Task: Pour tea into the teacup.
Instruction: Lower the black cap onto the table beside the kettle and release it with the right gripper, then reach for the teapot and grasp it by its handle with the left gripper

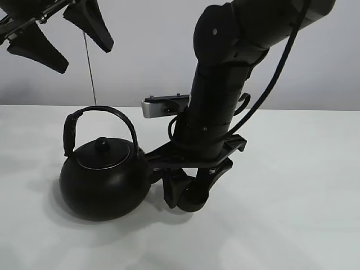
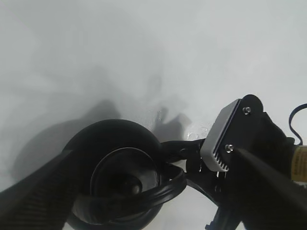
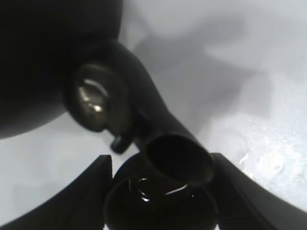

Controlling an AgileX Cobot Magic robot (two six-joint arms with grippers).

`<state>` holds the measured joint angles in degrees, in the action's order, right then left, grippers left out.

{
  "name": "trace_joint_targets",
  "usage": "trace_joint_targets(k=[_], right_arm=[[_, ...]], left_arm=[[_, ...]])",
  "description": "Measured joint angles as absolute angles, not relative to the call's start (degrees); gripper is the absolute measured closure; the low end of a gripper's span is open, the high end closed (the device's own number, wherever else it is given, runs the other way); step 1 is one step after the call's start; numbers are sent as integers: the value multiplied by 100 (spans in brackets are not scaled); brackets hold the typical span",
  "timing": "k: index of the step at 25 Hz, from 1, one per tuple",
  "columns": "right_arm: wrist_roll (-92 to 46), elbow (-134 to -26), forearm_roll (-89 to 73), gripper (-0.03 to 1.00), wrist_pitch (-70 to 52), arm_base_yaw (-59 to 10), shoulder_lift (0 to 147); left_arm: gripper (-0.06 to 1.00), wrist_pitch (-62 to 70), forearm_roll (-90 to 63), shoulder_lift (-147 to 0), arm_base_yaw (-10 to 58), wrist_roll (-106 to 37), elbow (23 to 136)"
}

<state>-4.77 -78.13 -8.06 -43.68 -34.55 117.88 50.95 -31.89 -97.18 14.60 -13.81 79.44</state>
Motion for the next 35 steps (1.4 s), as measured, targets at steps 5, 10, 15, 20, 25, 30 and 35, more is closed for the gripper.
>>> trace_joint_targets(k=[5,10,15,20,25,30,35], right_arm=[[-477,-7813,-752,58,-4355,-3455,11924],[-504,-7813,-732,58,-4328,-3455,11943],[-556,-7813,-745,45,-4316,-3455,11900],[-556,-7813,-749,43,-4314,-3455,11714],[-510,-7813,-687,42,-4418,-3455,11510],[-422,-7813,-544,42,-4514,-3294,11083],[-99,-7807,-156,42,-4566,-2714,10461]], left_arm=[[34,5095,-3189,-9718,1460,-1381,7944],[34,5095,-3189,-9718,1460,-1381,7944],[34,5095,-3189,-9718,1460,-1381,7944],[34,5095,-3189,-9718,1460,-1381,7944],[34,5095,-3189,-9718,1460,-1381,7944],[34,5095,-3189,-9718,1460,-1381,7944],[34,5095,-3189,-9718,1460,-1381,7944]])
